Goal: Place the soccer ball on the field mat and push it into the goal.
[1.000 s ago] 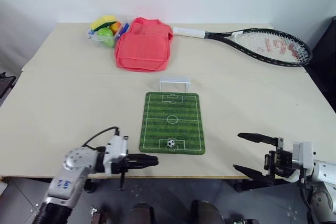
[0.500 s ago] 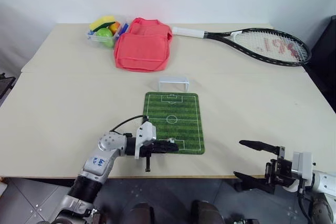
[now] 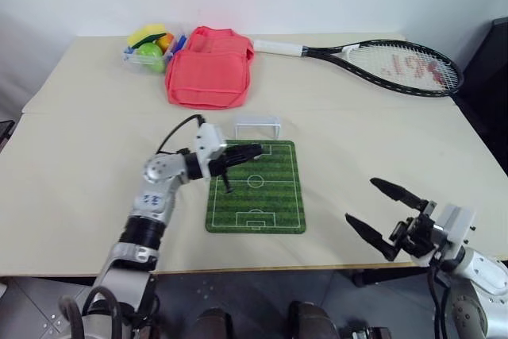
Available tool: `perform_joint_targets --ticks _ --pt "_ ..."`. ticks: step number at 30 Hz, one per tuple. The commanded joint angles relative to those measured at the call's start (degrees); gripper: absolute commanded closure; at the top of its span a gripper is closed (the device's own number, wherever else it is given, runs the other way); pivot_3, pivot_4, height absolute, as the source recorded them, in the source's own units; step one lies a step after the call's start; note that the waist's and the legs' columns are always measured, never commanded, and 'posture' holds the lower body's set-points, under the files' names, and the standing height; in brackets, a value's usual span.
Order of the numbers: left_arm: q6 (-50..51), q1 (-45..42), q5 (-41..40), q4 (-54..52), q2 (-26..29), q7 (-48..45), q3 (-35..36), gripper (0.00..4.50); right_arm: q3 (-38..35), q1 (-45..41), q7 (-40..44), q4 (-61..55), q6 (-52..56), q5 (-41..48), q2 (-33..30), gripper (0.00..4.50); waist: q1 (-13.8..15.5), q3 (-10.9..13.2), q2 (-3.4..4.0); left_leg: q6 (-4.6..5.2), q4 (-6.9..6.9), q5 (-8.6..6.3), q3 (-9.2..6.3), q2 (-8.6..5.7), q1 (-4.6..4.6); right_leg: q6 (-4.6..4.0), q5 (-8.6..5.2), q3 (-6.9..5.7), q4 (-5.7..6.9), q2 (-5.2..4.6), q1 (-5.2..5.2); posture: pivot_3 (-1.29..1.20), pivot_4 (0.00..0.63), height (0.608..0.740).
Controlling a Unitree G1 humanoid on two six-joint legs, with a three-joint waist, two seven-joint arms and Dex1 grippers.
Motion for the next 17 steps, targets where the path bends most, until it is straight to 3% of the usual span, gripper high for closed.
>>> perform_joint_targets --ticks 1,4,8,17 --pt "0.8 3.4 -4.49 -5.67 5.75 -4.27 5.01 4.48 -0.52 -0.6 -2.06 -1.96 0.13 -0.61 0.08 0.0 -0.2 0.01 -0.01 0.0 0.0 0.0 0.0 0.0 -0.02 0.0 0.0 0.0 0.0 0.0 -0.01 0.0 0.15 0.74" --pt "3.27 6.83 -6.35 -8.53 9.96 -4.69 8.17 4.48 -0.17 -1.93 -2.72 -0.95 -0.29 -1.33 0.22 0.0 0.42 0.03 -0.04 0.01 0.05 0.0 -0.05 0.0 -0.04 0.01 0.01 0.01 0.0 0.0 0.02 0.0 0.15 0.74" --pt "3.76 18.25 -4.63 -11.6 17.19 -0.37 15.78 4.48 -0.14 -5.91 -2.74 2.85 -0.33 -1.53 0.33 0.0 -0.28 0.04 0.01 0.01 -0.02 -0.03 -0.01 0.0 0.03 0.01 0.0 0.13 0.01 0.0 -0.01 0.0 0.15 0.74" --pt "7.67 32.52 -7.45 -22.07 15.58 12.24 26.43 4.48 -0.97 -9.0 2.44 8.29 -1.26 -0.87 -1.63 0.0 0.41 0.08 -0.01 0.04 0.02 -0.07 -0.04 0.02 -0.02 0.0 0.0 0.11 0.03 0.0 -0.03 0.0 0.15 0.74"
